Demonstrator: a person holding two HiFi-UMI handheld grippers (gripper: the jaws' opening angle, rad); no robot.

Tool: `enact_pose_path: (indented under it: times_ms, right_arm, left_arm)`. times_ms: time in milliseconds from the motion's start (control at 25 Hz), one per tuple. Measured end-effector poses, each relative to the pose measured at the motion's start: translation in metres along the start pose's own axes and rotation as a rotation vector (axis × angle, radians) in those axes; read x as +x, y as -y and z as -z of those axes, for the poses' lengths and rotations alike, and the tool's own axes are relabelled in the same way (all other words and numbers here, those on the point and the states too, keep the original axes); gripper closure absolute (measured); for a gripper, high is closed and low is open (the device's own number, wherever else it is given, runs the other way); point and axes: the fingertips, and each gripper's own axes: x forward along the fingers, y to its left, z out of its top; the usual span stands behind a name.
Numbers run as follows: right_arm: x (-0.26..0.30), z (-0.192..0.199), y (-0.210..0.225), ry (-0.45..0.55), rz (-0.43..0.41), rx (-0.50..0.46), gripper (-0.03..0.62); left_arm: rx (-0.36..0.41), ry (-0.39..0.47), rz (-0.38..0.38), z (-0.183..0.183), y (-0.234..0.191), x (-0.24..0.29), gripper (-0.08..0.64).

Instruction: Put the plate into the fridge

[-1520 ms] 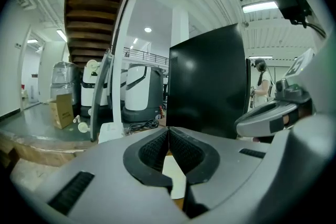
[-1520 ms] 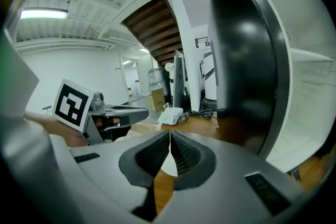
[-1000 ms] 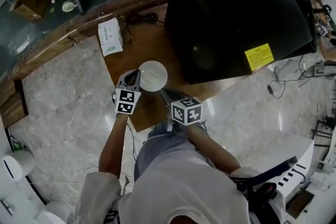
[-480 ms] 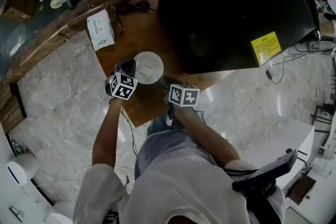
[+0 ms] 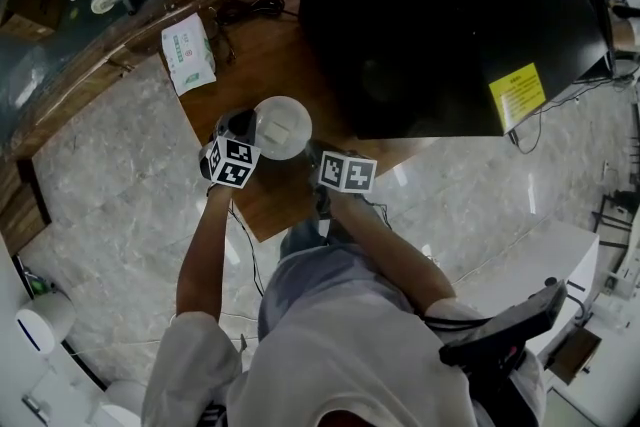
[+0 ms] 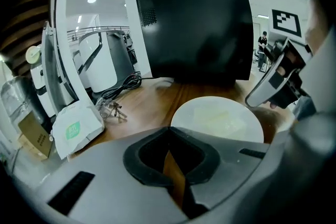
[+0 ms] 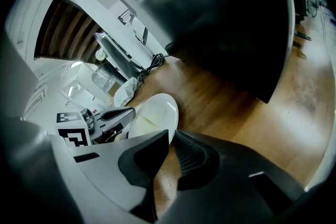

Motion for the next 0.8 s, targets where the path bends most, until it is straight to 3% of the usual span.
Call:
enact_pose_path:
  times_ms: [160, 240, 320, 680, 800]
  right_arm:
    - [0.007, -0.002, 0.0, 0.0, -0.015, 0.062, 0.559]
    - [0.01, -0.002, -0.001, -0.008, -0.031, 0.092, 0.473]
    - [0.013, -0.001, -0.002, -0.015, -0.048, 0.122, 0.463]
    - [0.028, -0.001, -0.013, -0.013, -0.165, 0.253, 0.466]
    - [0.032, -0.003, -0.022, 0.008, -0.235, 0.287, 0.521]
  left_arm:
    - [-0.02, 0.017, 0.0, -0.001, -0.003, 0.003, 0.54]
    - [-0.032, 0.019, 0.002, -0.001, -0.005, 0.006, 0.54]
    - [-0.036, 0.018, 0.001, 0.001, -0.006, 0.007, 0.54]
    - [-0.065, 0.024, -0.001, 0.004, -0.008, 0.012, 0.54]
    - [-0.074, 0.025, -0.009, 0.005, -0.008, 0.012, 0.54]
